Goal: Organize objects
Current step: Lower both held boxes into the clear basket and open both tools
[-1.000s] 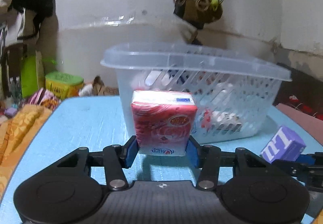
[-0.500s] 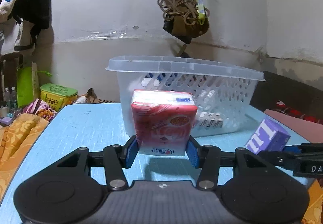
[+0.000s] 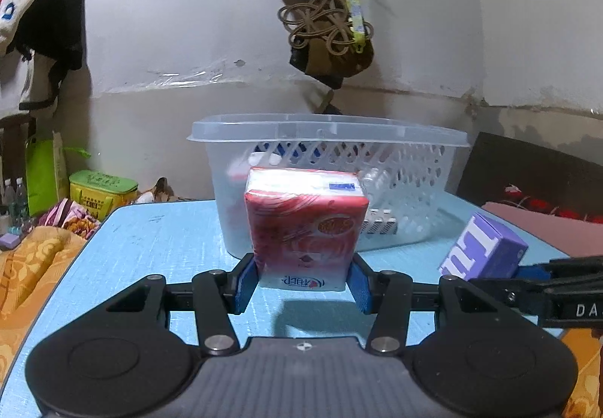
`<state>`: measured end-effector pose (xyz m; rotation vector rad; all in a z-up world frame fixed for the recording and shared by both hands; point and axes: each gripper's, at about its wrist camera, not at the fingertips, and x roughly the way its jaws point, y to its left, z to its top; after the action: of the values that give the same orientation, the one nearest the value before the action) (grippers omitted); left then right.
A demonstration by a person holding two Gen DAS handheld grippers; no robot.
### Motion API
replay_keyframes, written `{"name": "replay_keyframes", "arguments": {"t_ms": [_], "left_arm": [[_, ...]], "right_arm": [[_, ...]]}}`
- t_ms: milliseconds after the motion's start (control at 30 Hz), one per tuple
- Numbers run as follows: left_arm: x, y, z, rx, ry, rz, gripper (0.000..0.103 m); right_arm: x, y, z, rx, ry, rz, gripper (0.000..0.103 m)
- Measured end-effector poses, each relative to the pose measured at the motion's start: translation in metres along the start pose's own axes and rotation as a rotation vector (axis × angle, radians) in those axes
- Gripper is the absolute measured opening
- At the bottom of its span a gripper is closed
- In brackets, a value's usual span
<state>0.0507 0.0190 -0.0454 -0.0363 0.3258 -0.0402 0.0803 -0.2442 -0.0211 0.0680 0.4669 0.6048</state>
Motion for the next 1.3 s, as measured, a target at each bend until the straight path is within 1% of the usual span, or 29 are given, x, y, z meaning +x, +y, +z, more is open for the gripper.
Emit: {"name": "replay_keyframes", "arguments": {"t_ms": [167,333,467,633,700,800,867,900,967,1033,1100,1167,1200,1300], "left_arm": [[-0.010,-0.006,-0.002,0.038,-0.022,0.002,0.054],[-0.009,-0.002,-0.002,0.024,-0.017,0.012,0.055],[-0.017,-0.003,0.005,0.026,-0.041,0.021,0.054],[-0.027,-0.005,0.025,0.027,-0.077,0.021,0.054],[-0.028,-0.004,0.036,0.014,-0.084,0.008,0.054],[-0.030,-0.003,0.062,0.024,-0.115,0.006,0.055],[-0.026,-0.002,0.084,0.042,-0.138,0.029,0.055],[-0.022,-0.001,0.093,0.038,-0.137,0.029,0.055],[-0.004,0.003,0.118,0.035,-0.109,0.016,0.055],[0.022,0.006,0.142,0.025,-0.063,0.013,0.055],[0.054,0.008,0.161,0.023,0.023,0.008,0.054],[0.083,0.009,0.171,0.005,0.117,0.003,0.054],[0.095,0.009,0.173,0.002,0.161,-0.003,0.054],[0.123,0.007,0.171,-0.014,0.266,-0.016,0.054]], "right_arm": [[-0.004,0.003,0.000,-0.007,-0.008,0.009,0.046],[-0.010,0.001,0.005,0.004,-0.027,0.003,0.046],[-0.018,0.002,0.015,-0.001,-0.050,0.006,0.046],[-0.035,-0.004,0.045,-0.008,-0.112,-0.009,0.046],[-0.039,-0.005,0.060,-0.017,-0.133,-0.001,0.046],[-0.040,-0.002,0.089,-0.035,-0.161,0.046,0.046],[-0.032,0.003,0.112,-0.075,-0.159,0.046,0.046],[-0.027,0.004,0.122,-0.090,-0.148,0.040,0.046],[-0.002,0.003,0.150,-0.106,-0.101,0.027,0.046],[0.029,-0.004,0.168,-0.099,-0.019,0.017,0.046],[0.064,-0.019,0.183,-0.059,0.085,0.002,0.046],[0.089,-0.034,0.191,-0.001,0.165,-0.009,0.046],[0.099,-0.039,0.192,0.006,0.197,-0.014,0.046],[0.114,-0.042,0.191,-0.020,0.247,-0.049,0.046]]}}
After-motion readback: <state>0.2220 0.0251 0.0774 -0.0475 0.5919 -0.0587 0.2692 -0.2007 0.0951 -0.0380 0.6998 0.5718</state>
